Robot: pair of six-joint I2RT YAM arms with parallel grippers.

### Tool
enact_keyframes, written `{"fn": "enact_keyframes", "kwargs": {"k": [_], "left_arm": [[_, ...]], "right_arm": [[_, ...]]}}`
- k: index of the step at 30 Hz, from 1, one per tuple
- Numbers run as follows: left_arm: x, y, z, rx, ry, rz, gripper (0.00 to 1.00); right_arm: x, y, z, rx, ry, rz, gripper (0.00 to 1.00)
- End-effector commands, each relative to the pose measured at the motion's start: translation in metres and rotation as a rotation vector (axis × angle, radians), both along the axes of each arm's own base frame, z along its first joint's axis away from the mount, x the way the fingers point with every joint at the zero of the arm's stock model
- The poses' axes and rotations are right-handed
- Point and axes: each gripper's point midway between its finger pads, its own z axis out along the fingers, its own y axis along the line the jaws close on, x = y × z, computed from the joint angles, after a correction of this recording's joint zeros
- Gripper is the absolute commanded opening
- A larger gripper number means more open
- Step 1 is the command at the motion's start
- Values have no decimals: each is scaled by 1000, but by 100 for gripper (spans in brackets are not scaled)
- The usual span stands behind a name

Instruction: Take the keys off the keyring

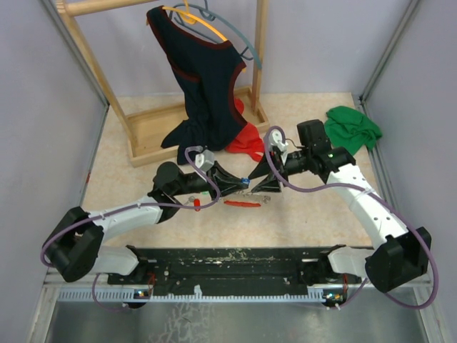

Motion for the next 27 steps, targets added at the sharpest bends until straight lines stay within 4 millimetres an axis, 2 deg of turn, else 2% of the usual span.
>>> {"fn": "enact_keyframes", "kwargs": {"k": [1, 7, 12, 19, 25, 27], "left_arm": [[-3, -3, 14, -38, -36, -23, 0], [-4, -7, 13, -35, -30, -31, 0], [-4, -8, 14, -37, -30, -32, 0], [-4, -9, 14, -37, -28, -33, 0], [-4, -8, 13, -38, -25, -29, 0], [-4, -8, 13, -40, -24, -27, 0]], "right_arm": [[-1, 6, 28, 85, 1, 35, 46], [-2, 14, 23, 82, 14, 48, 45], [-1, 16, 20, 77, 18, 45, 36], [1, 19, 12, 58, 22, 30, 32], [-2, 23, 9, 54, 27, 45, 19], [-3, 24, 9, 54, 28, 48, 10]]}}
